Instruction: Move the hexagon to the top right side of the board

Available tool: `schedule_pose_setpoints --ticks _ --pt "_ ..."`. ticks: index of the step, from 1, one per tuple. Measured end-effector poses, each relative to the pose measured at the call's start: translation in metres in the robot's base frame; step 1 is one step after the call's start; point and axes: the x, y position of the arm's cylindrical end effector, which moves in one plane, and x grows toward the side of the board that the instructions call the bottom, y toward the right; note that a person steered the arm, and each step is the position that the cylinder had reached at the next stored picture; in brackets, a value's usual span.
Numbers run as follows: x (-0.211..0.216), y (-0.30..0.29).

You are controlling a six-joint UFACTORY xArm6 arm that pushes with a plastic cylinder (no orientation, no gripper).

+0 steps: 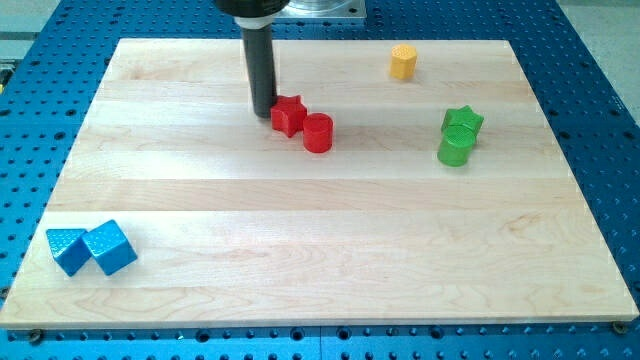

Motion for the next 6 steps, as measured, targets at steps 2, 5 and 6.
schedule_pose_setpoints --ticks 2,5,6 --pt "0.011 0.011" --pt "-0.043 -0.03" --pt "-0.039 0.036"
